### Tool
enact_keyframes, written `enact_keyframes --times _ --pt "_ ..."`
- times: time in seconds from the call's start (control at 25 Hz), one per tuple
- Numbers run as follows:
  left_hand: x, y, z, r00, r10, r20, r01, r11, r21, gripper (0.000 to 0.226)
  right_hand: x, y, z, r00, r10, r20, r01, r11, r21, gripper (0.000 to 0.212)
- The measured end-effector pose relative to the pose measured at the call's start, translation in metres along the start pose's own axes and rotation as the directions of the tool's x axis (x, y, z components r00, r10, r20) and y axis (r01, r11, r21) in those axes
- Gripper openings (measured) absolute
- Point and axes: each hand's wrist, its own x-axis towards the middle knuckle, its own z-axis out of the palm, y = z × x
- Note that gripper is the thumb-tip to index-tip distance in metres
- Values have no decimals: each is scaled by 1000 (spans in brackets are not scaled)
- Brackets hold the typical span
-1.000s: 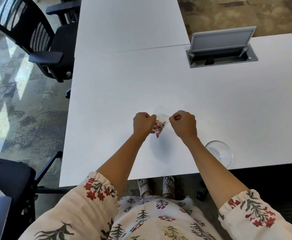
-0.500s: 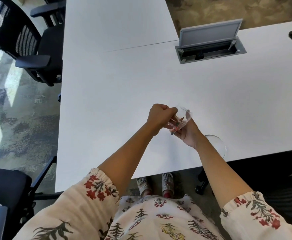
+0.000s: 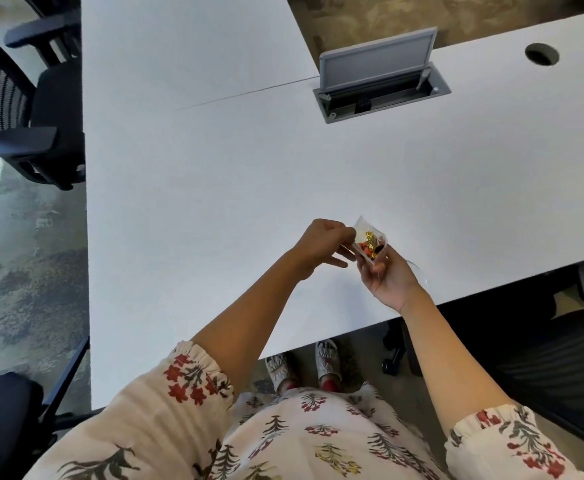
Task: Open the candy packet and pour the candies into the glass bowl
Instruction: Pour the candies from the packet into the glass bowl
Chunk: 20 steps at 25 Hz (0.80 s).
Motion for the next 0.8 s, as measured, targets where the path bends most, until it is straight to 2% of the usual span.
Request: enact_keyframes --times 0.16,0.32,0.4,0.56,0.68,0.8 --pt "4 -10 16 998 -35 53 30 996 90 19 -16 -7 -31 985 -118 -124 123 992 33 32" --pt "9 -22 31 1000 -9 11 6 968 250 25 -31 -11 -61 957 -198 -211 209 978 28 32" --pt "12 -30 39 999 15 32 -26 914 405 30 -36 -15 -72 938 -249 -241 260 966 13 32" --pt "18 -49 51 985 11 174 -123 751 649 43 -41 -21 -90 881 -326 -342 324 944 -67 37" --pt "20 -58 55 961 -43 273 -184 638 747 51 -43 -24 -102 829 -368 -422 336 930 -152 34" --pt "19 -62 59 936 -74 345 -248 559 792 56 -41 -25 -107 783 -407 -470 273 904 -328 34"
